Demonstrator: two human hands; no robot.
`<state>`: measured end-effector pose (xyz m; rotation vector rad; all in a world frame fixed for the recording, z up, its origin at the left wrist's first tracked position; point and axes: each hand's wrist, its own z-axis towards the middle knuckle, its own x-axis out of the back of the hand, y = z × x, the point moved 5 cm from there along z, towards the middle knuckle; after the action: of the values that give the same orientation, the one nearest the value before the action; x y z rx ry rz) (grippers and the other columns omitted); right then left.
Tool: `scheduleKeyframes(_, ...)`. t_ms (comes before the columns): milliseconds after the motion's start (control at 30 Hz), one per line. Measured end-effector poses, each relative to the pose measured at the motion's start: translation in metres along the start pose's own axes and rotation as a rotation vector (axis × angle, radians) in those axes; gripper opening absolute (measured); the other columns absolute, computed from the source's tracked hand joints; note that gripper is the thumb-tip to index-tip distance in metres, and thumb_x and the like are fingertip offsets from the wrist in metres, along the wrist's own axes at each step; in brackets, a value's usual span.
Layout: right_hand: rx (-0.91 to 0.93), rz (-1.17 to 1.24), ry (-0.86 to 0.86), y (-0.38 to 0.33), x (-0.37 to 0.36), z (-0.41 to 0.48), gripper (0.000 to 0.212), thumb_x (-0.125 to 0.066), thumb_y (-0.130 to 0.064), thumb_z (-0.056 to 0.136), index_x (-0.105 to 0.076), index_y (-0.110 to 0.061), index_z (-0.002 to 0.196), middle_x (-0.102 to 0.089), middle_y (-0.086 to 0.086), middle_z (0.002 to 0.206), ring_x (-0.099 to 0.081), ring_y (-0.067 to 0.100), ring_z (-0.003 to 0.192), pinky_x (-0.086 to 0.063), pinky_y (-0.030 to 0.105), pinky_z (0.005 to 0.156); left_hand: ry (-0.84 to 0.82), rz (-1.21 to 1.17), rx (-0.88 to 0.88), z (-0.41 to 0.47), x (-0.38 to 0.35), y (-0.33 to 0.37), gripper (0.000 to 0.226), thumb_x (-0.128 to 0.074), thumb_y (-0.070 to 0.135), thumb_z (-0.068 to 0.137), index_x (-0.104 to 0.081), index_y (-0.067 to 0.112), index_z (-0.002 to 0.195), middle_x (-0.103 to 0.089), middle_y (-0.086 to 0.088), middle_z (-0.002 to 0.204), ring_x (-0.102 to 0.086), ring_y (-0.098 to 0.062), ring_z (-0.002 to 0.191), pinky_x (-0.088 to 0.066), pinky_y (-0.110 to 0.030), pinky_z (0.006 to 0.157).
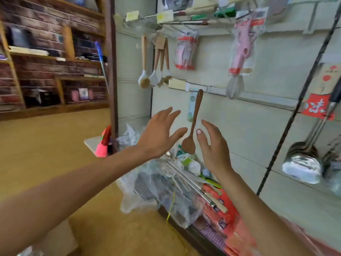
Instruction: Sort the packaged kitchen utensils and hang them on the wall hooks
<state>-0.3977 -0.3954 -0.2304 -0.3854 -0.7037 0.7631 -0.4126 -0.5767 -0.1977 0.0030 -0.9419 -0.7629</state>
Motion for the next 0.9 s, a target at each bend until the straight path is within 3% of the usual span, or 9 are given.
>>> scheduleKeyframes(100,0.096,-0.071,-0.080,-0.037,-0.083,0.000,0.064,-0.033,-0.058,0.097,-0.045,-0.018,0.145,-0.044,0.002,0.151,-0.044,0.013,0.133,-0.037,0.038,0.111,-0.007,0.252,0.104,-0.038,0.044,-0.092,0.073,-0.030,0.068,0.093,-0.032,0.022,0.150,-0.030,-0.011,0.156,-0.023,-0.028,0.144,-0.019,-0.045,0.119)
scheduleKeyframes(200,0.169,-0.160,-0.187,-0.075,-0.161,-0.004,0.070,-0.030,-0.058,0.097,-0.035,-0.015,0.152,-0.028,0.006,0.160,-0.024,0.020,0.148,-0.019,0.038,0.121,-0.009,0.419,0.189,-0.072,0.084,-0.161,0.082,-0.018,0.073,0.088,-0.031,0.022,0.150,-0.030,-0.012,0.155,-0.022,-0.031,0.144,-0.019,-0.050,0.118)
scheduleKeyframes(367,0.256,-0.151,-0.295,-0.137,-0.267,-0.009,0.082,-0.019,-0.068,0.093,-0.030,-0.015,0.153,-0.022,0.011,0.162,-0.018,0.027,0.150,-0.019,0.049,0.120,0.019,0.520,0.339,-0.130,0.137,-0.256,0.082,-0.017,0.075,0.087,-0.028,0.024,0.151,-0.023,-0.014,0.158,-0.019,-0.033,0.145,-0.016,-0.052,0.119)
scheduleKeyframes(567,0.321,-0.123,-0.424,-0.195,-0.371,-0.035,0.074,-0.026,-0.062,0.097,-0.027,-0.016,0.155,-0.018,0.007,0.163,-0.017,0.023,0.150,-0.018,0.043,0.121,0.018,0.566,0.475,-0.204,0.170,-0.340,0.076,-0.027,0.069,0.093,-0.022,0.023,0.153,-0.023,-0.012,0.159,-0.018,-0.031,0.146,-0.015,-0.050,0.120)
scheduleKeyframes(733,0.336,-0.093,-0.551,-0.221,-0.463,-0.083,0.076,-0.028,-0.063,0.096,-0.036,-0.011,0.150,-0.032,0.009,0.158,-0.028,0.025,0.146,-0.028,0.045,0.117,-0.013,0.537,0.625,-0.278,0.174,-0.403,0.067,-0.037,0.058,0.097,-0.034,0.015,0.148,-0.043,-0.007,0.147,-0.033,-0.028,0.139,-0.027,-0.042,0.114)
scheduleKeyframes(833,0.231,-0.066,-0.681,-0.220,-0.509,-0.116,0.069,-0.038,-0.057,0.099,-0.033,-0.013,0.152,-0.034,0.005,0.157,-0.029,0.022,0.145,-0.028,0.039,0.115,-0.119,0.462,0.787,-0.326,0.160,-0.438,0.054,-0.042,0.050,0.099,-0.042,0.018,0.143,-0.052,-0.004,0.137,-0.045,-0.026,0.129,-0.040,-0.038,0.103)
scheduleKeyframes(900,0.041,-0.005,-0.755,-0.211,-0.536,-0.137,0.068,-0.044,-0.055,0.098,-0.033,-0.014,0.152,-0.039,0.005,0.154,-0.036,0.023,0.141,-0.034,0.036,0.109,-0.190,0.405,0.899,-0.361,0.149,-0.456,0.043,-0.047,0.045,0.099,-0.053,0.020,0.132,-0.059,-0.003,0.126,-0.058,-0.023,0.113,-0.050,-0.037,0.091)
